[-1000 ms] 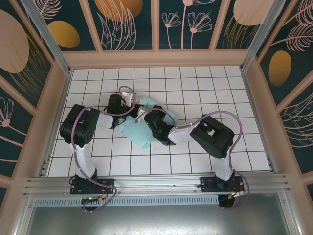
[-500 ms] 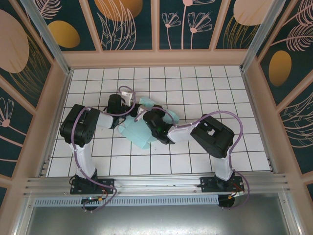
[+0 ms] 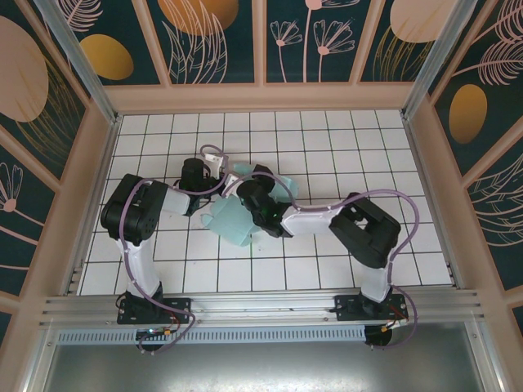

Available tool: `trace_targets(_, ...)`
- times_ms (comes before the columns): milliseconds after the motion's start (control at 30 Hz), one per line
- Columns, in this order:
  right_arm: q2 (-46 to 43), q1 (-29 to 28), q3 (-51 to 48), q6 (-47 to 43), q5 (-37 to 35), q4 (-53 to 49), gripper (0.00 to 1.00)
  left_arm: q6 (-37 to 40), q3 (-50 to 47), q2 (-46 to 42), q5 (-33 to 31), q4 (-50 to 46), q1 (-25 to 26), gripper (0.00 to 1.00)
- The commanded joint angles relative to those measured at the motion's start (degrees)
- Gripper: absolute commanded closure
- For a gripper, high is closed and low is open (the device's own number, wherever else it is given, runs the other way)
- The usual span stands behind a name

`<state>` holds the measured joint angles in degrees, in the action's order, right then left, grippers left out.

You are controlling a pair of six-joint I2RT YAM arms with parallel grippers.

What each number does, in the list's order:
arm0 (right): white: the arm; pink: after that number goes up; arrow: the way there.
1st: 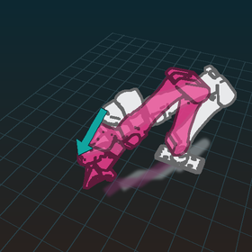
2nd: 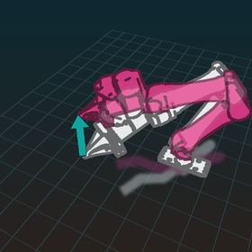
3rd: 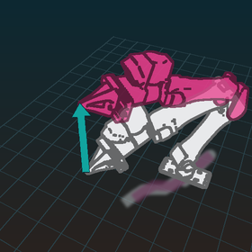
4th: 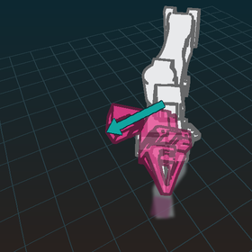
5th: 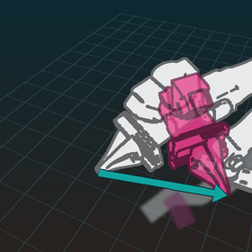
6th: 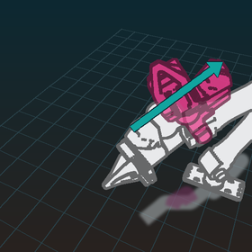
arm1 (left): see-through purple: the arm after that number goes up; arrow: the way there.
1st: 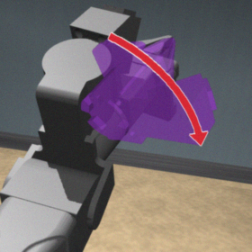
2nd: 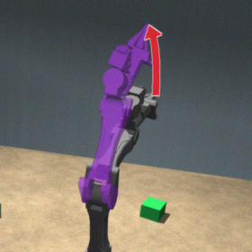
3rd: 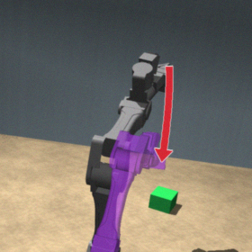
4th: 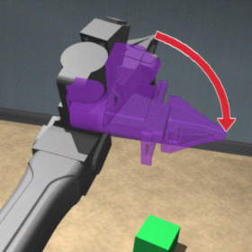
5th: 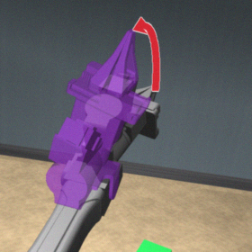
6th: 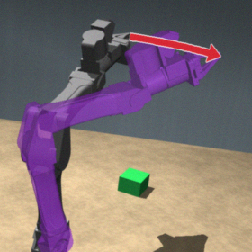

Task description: Fold the paper box

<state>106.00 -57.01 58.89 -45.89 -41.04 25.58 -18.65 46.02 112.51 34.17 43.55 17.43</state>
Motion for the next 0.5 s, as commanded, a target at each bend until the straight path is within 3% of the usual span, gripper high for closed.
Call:
trace_targets(0, -6.2, -0.5, 1.0, 10.2, 6.2, -3.5, 0.32, 0.0, -0.8, -1.2, 1.0, 2.9, 0.2, 0.83)
trace_targets(233, -13.2, 0.8, -0.1, 21.0, 11.4, -4.7, 0.28, -1.6, -1.4, -1.9, 0.9, 6.3, 0.2, 0.86)
trace_targets(300, -15.5, 2.4, 0.1, 25.7, 14.0, -6.2, 0.28, -2.3, -2.6, -2.8, -0.6, 9.6, 0.2, 0.92)
trace_targets(467, -22.1, 10.4, 1.8, 43.8, 29.4, -10.3, 0.30, -0.8, -5.3, -5.4, -4.8, 15.0, 0.3, 0.97)
